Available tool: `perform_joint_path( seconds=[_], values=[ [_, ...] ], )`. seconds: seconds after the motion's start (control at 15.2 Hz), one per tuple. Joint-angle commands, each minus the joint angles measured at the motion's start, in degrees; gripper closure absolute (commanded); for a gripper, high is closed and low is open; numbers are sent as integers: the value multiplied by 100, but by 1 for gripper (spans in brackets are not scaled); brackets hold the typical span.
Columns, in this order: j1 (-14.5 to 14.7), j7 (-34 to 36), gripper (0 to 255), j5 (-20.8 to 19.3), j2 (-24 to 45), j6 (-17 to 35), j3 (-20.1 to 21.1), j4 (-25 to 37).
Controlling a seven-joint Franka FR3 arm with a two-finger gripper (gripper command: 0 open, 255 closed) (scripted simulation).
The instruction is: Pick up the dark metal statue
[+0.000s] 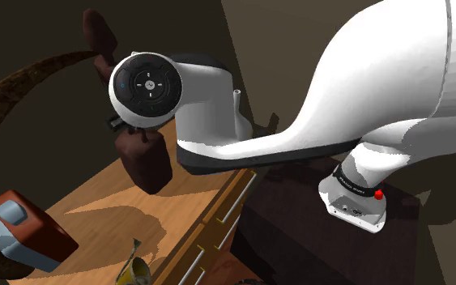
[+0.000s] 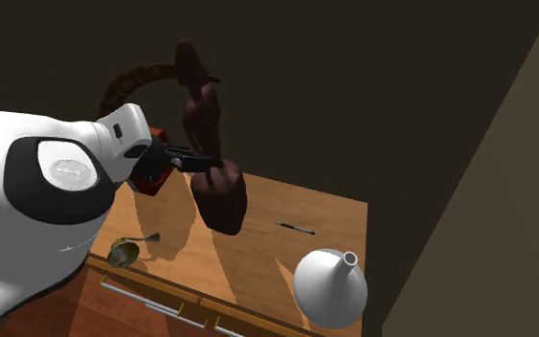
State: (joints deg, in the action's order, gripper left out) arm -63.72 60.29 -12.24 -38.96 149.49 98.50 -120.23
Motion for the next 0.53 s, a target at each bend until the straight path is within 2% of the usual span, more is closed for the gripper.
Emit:
perform_joint_path(
  seconds=[0.0, 0.46],
  values=[
    [-270, 112, 0, 49, -217, 66, 248, 146],
    [-520, 308, 0, 141, -478, 389, 586, 33]
  ],
)
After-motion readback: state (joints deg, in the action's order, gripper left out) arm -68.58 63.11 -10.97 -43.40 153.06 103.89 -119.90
